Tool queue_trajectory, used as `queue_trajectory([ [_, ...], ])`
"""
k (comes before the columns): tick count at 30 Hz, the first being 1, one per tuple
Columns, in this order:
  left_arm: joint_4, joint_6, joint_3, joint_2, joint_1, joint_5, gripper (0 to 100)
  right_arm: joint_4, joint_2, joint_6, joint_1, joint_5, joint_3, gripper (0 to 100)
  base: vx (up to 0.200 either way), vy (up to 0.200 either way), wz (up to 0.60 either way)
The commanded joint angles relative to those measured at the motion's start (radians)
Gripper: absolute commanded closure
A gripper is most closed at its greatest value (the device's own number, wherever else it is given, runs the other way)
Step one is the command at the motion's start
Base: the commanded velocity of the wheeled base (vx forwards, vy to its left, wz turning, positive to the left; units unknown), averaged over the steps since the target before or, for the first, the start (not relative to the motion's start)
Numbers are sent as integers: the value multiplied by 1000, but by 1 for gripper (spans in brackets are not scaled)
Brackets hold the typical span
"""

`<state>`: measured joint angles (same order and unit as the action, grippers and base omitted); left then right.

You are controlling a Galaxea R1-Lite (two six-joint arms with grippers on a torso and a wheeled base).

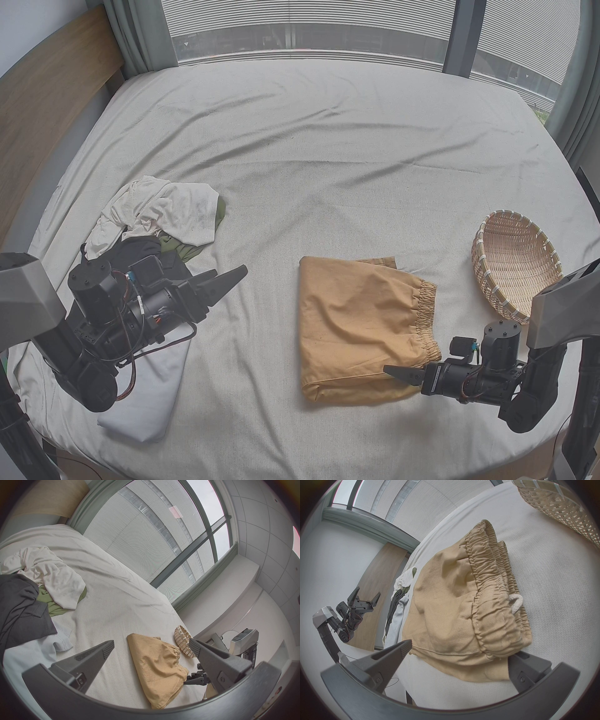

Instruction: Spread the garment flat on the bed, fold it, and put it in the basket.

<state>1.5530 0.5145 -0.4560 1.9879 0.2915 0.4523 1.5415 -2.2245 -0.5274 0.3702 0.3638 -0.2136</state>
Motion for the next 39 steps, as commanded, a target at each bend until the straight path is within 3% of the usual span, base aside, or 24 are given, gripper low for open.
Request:
queue_trajectory([
  [1, 1, 1, -1, -1, 0, 0, 0, 2, -1, 0, -1, 0, -3, 0, 0, 0, 0],
  [6, 1, 1, 0, -1, 0, 0, 0, 2, -3, 0, -1, -3, -3, 0, 0, 0, 0],
  [7, 1, 1, 0, -1, 0, 0, 0, 2, -3, 0, -1, -3, -3, 100, 0, 0, 0],
  [26, 1, -1, 2, 0, 0, 0, 0, 2, 3, 3, 7, -11, 10, 100, 0, 0, 0],
  [31, 1, -91, 8, 11, -29, 2, 0, 2, 58, 18, 50, -16, 7, 100, 0, 0, 0],
  [39, 1, -123, 22, 6, -37, 2, 0, 2, 81, 103, 67, 17, 11, 100, 0, 0, 0],
])
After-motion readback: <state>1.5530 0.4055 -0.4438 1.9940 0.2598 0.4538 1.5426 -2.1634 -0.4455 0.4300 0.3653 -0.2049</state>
